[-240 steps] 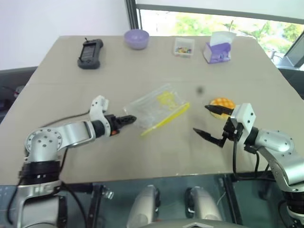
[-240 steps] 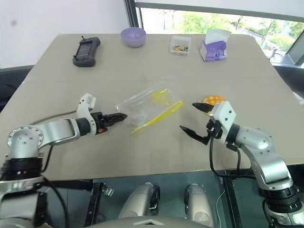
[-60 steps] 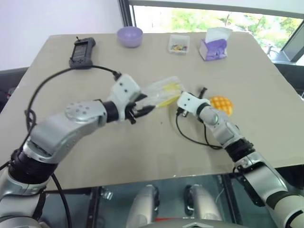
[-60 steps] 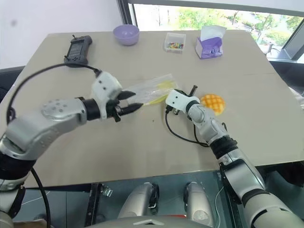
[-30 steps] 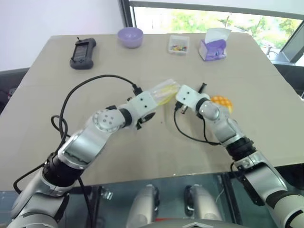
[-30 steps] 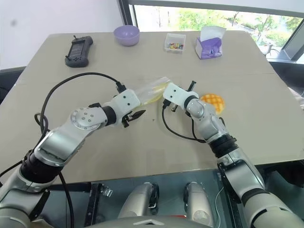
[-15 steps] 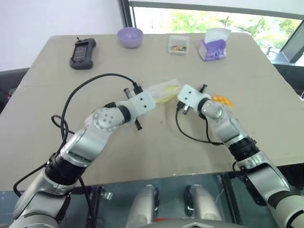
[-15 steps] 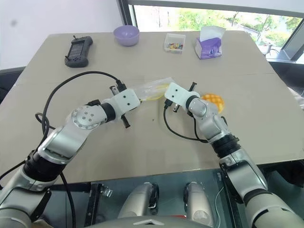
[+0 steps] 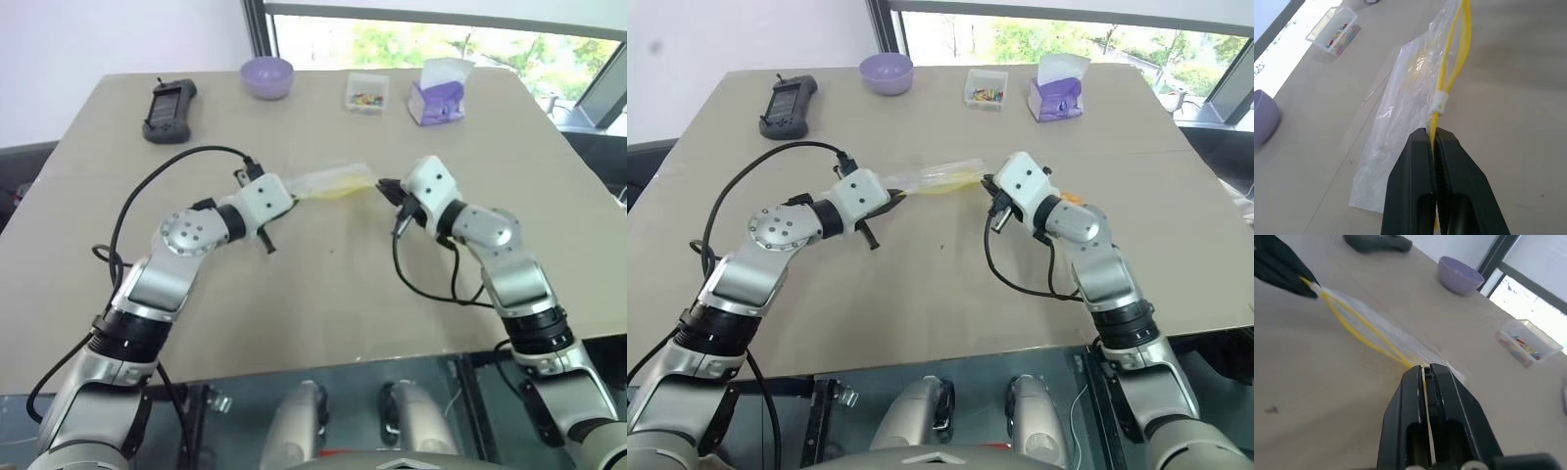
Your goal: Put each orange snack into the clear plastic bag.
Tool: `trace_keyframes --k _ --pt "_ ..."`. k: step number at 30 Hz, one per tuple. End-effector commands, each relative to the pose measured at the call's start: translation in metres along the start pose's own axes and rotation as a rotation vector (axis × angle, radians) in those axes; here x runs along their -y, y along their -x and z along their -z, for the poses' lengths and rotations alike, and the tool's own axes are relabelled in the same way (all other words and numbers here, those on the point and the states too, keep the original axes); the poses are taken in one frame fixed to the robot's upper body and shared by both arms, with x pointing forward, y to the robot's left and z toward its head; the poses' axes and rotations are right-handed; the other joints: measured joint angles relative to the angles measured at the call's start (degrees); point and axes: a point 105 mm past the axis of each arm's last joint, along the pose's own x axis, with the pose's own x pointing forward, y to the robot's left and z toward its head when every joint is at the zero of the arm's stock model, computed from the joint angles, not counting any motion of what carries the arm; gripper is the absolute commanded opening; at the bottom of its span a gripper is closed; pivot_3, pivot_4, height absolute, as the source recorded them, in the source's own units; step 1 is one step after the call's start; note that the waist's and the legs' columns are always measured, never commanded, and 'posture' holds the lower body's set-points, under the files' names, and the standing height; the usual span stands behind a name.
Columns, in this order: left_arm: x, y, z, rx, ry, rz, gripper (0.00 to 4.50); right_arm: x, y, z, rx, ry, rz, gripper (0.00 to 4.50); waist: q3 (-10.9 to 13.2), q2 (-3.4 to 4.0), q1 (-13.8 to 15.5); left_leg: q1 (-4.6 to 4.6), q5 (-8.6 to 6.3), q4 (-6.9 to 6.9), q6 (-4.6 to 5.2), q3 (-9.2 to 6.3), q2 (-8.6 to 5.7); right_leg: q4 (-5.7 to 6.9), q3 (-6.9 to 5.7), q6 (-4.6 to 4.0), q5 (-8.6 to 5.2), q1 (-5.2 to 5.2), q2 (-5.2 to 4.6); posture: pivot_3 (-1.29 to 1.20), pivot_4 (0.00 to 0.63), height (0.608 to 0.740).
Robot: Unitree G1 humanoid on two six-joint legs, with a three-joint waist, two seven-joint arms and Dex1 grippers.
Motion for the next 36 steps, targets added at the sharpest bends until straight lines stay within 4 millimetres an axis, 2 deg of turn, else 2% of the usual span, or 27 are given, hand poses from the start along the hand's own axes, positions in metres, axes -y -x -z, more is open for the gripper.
trace_keyframes --k 1,7,19,22,24,27,28,29,32,36 --pt "-0.015 0.004 -0.013 0.052 -0.04 -0.035 0.0 -0.012 -0.013 -0.022 0.07 -0.04 -0.021 0.02 0.0 0.0 0.0 0.0 0.0 0.02 0.01 0.01 0.02 0.01 0.0 0.0 0.0 0.0 0.01 0.0 0.15 0.74" --pt "-0.014 0.004 -0.017 0.064 -0.052 -0.029 0.0 -0.027 -0.033 -0.027 0.086 -0.095 -0.057 0.02 0.0 0.0 0.18 -0.01 0.06 0.04 -0.1 0.01 0.02 0.02 0.01 -0.01 0.01 0.0 0.02 0.0 0.15 0.74" --pt "0.003 0.004 -0.032 0.136 -0.08 0.019 0.0 -0.028 -0.05 -0.017 0.053 -0.186 -0.043 0.02 0.0 0.0 -0.04 -0.04 0.09 0.05 -0.16 -0.01 0.02 0.02 0.03 -0.02 0.01 -0.01 0.04 0.0 0.15 0.74" --pt "0.017 0.005 -0.035 0.164 -0.124 0.081 0.0 -0.023 -0.056 -0.014 0.053 -0.335 0.009 0.02 0.0 0.01 -0.08 -0.03 0.1 0.05 -0.17 0.01 0.03 0.02 0.04 -0.02 0.02 -0.01 0.05 0.0 0.15 0.74" --pt "0.027 0.006 -0.034 0.172 -0.147 0.126 0.0 -0.017 -0.06 -0.011 0.052 -0.523 0.041 0.02 0.0 0.01 -0.09 -0.03 0.11 0.05 -0.19 0.01 0.06 0.03 0.04 -0.03 0.02 -0.01 0.06 0.0 0.15 0.74" --pt "0.033 0.007 -0.032 0.177 -0.172 0.163 0.0 -0.013 -0.064 -0.005 0.034 -0.672 0.065 0.02 -0.01 0.02 -0.08 -0.03 0.11 0.05 -0.19 0.02 0.1 0.04 0.04 -0.06 0.04 -0.02 0.08 0.0 0.15 0.74" --pt "0.032 0.006 -0.032 0.178 -0.171 0.16 0.0 -0.012 -0.065 -0.003 0.026 -0.651 0.078 0.02 0.0 0.02 0.05 -0.03 0.1 0.05 -0.17 0.01 0.11 0.05 0.03 -0.07 0.05 -0.02 0.08 0.0 0.15 0.74" --pt "0.03 0.006 -0.032 0.178 -0.167 0.153 0.0 -0.01 -0.066 0.0 0.01 -0.55 0.101 0.02 -0.01 0.03 0.11 -0.03 0.08 0.05 -0.14 -0.01 0.11 0.04 0.01 -0.08 0.05 -0.02 0.08 0.0 0.15 0.74" --pt "0.021 0.004 -0.028 0.152 -0.16 0.117 0.0 -0.012 -0.067 0.011 -0.044 -0.071 0.138 0.02 -0.01 0.05 0.02 -0.03 0.02 0.05 -0.04 -0.01 0.04 0.02 0.05 -0.08 0.04 -0.01 0.06 0.0 0.15 0.74" --pt "0.012 0.002 -0.021 0.115 -0.147 0.08 0.0 -0.022 -0.066 0.016 -0.027 0.287 0.089 0.02 -0.01 0.04 -0.28 -0.04 0.1 0.03 -0.17 0.02 -0.12 0.03 0.12 -0.07 0.04 -0.08 0.06 0.0 0.15 0.74"
